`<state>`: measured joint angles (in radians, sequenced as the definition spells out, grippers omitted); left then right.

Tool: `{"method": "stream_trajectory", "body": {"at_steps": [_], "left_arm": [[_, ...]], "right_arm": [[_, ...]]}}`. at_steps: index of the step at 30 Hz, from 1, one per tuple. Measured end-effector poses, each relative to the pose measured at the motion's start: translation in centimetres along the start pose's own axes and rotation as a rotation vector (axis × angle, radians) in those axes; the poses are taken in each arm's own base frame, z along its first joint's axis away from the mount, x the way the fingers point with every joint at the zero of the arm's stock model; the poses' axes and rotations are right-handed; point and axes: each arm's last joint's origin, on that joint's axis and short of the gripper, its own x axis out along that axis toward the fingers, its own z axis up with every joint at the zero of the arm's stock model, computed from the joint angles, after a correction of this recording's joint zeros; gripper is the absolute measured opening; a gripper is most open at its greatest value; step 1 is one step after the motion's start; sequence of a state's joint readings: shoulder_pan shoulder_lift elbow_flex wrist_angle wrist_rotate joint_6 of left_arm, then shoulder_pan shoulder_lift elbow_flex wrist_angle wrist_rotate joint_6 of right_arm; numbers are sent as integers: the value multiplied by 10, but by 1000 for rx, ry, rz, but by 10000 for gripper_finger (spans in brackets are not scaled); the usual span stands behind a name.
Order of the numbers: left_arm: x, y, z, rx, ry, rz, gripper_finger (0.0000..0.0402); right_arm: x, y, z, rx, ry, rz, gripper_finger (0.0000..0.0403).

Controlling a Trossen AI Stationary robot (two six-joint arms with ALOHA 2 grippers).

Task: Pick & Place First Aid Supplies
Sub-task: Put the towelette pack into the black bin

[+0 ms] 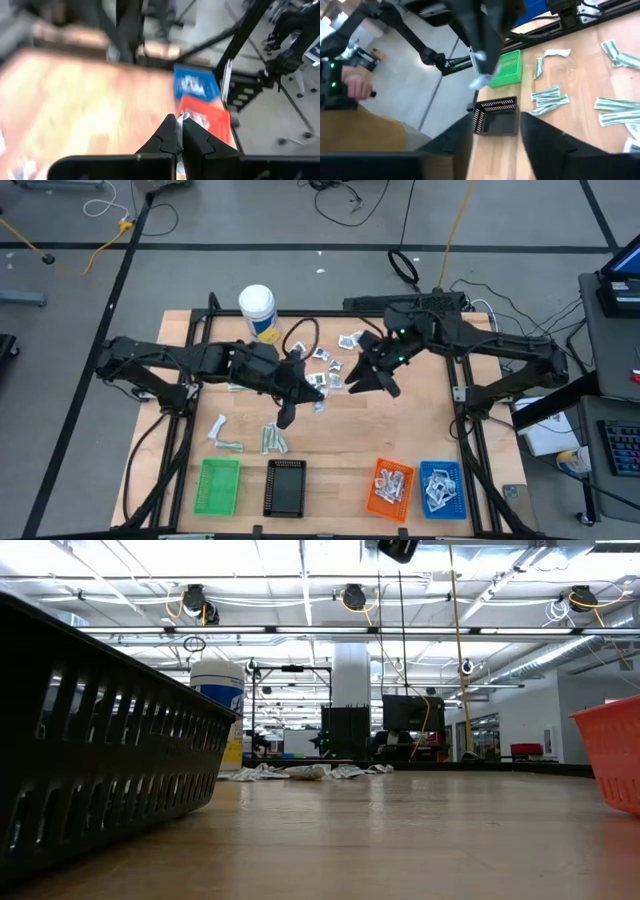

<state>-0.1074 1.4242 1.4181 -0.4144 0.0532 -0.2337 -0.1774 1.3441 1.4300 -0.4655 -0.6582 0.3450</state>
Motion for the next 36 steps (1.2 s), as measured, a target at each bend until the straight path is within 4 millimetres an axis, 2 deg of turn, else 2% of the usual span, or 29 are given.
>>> {"method": "stream_trajectory", "body": {"at_steps": [4,8,15,21,24,27,36], "left_arm": [[-1,2,-16,-156,169,10,4],[-7,4,-36,-298,385,78,4],[-20,10,-63,-483,685,234,4],[-26,17,-77,-595,846,396,4],[-16,12,-81,-623,852,408,4],[4,2,-89,-653,867,405,4],[47,-41,-115,-753,898,369,4]], "right_arm": [[-17,3,-3,-34,1,-28,206],[-30,5,0,-61,-39,-44,227],[-41,3,4,-117,-82,-65,231],[-42,3,8,-147,-119,-61,227],[-42,3,9,-160,-124,-61,230],[-42,3,9,-166,-128,-60,231],[-51,1,12,-188,-160,-82,228]]}}
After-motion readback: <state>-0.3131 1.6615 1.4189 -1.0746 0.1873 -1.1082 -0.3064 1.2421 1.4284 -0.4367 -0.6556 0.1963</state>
